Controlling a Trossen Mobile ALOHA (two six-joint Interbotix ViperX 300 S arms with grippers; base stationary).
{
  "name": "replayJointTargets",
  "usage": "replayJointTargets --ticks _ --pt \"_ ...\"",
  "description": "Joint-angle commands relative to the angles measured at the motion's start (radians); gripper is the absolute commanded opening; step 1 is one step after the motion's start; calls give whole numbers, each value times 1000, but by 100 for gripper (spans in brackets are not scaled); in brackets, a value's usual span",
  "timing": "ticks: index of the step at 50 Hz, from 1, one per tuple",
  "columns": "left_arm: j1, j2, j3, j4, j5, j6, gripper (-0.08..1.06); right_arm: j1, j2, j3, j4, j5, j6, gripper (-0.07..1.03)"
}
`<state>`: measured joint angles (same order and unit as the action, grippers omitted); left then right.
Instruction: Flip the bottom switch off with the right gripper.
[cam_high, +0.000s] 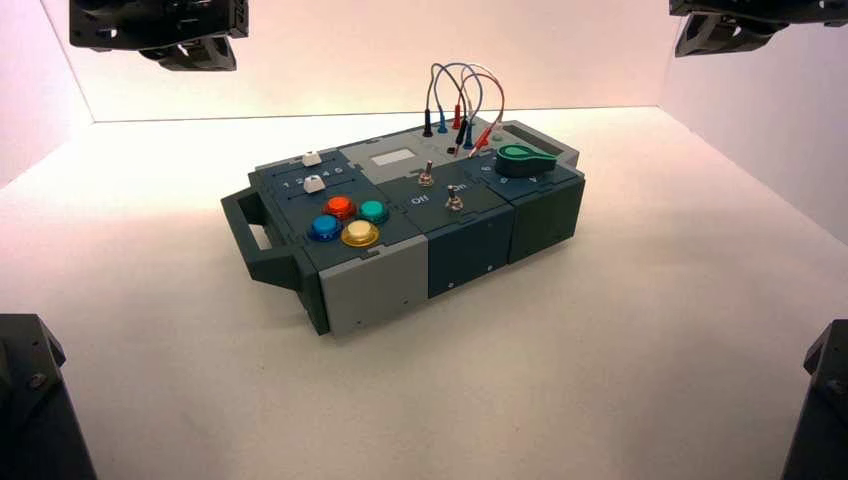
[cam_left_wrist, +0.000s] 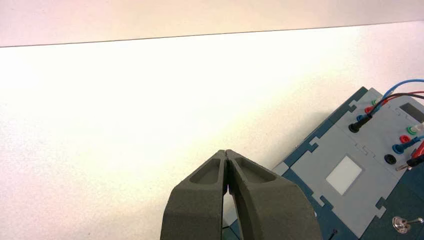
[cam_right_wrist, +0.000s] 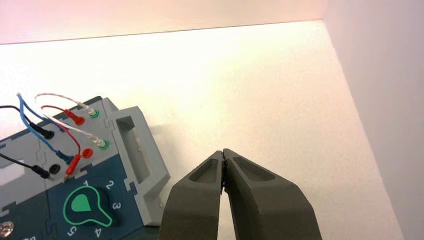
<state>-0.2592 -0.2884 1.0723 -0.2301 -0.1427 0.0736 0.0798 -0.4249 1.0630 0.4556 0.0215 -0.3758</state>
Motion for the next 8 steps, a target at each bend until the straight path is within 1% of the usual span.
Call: replayJointTargets --ticks 1,8 --pt "5 -15 -11 -2 -11 -3 -3 -6 -18 -6 5 -12 3 -2" --pt "5 -14 -11 -2 -11 -3 -3 -6 -18 -6 5 -14 3 -2"
